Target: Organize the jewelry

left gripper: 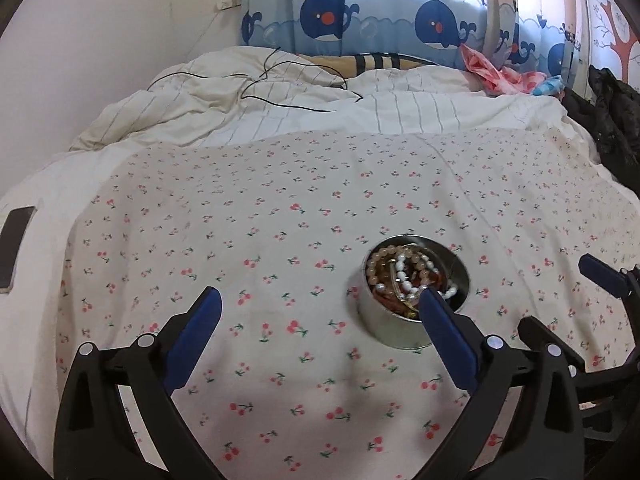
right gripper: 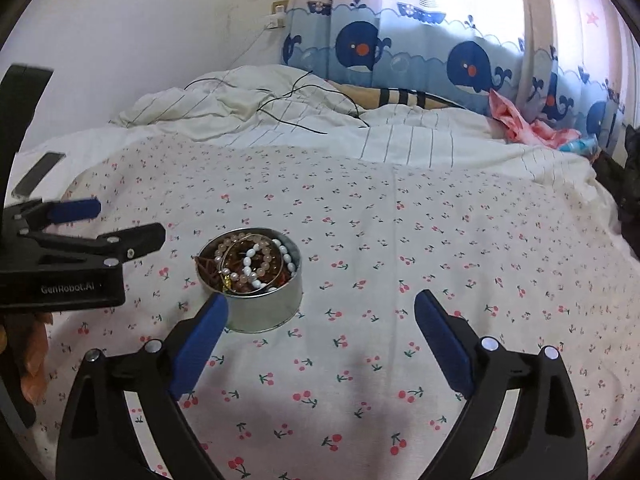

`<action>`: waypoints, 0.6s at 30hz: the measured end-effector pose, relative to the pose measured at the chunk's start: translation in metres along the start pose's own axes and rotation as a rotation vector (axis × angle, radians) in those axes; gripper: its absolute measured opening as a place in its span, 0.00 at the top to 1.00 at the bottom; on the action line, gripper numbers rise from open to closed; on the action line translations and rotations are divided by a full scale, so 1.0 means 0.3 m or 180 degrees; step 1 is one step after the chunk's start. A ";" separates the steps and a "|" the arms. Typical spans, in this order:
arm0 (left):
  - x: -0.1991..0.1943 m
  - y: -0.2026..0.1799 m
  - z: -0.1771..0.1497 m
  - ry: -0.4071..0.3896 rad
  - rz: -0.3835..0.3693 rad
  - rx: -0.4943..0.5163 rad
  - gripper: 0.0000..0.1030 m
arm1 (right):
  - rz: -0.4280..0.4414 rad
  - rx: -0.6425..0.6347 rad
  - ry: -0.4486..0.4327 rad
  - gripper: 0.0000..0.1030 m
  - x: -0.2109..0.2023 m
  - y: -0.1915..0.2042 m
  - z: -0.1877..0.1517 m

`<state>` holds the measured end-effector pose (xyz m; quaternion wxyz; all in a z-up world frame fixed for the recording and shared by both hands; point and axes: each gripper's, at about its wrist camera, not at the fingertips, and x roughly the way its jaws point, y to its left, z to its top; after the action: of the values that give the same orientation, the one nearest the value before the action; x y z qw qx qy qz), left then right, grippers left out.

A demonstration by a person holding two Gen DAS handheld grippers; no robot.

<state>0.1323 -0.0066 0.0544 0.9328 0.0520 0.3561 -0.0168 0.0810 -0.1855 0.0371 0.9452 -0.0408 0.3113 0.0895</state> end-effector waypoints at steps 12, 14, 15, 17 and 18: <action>0.009 -0.010 -0.005 0.0013 -0.0134 -0.0079 0.08 | -0.0050 0.0032 -0.0006 0.10 0.004 -0.013 -0.006; 0.011 -0.019 -0.004 0.0017 -0.0149 -0.0078 0.08 | -0.0069 0.0038 -0.0004 0.09 0.004 -0.018 -0.007; 0.012 -0.022 -0.006 0.0017 -0.0157 -0.0079 0.08 | -0.0078 0.0047 -0.0002 0.09 0.004 -0.020 -0.007; 0.016 -0.028 -0.008 0.0035 -0.0173 -0.0083 0.08 | -0.0078 0.0073 0.0013 0.09 0.007 -0.027 -0.005; 0.017 -0.029 -0.009 0.0042 -0.0183 -0.0085 0.07 | -0.0083 0.0085 0.0018 0.09 0.007 -0.029 -0.004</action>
<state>0.1338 -0.0150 0.0483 0.9302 0.0295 0.3638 -0.0386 0.0837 -0.1938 0.0349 0.9459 -0.0325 0.3146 0.0730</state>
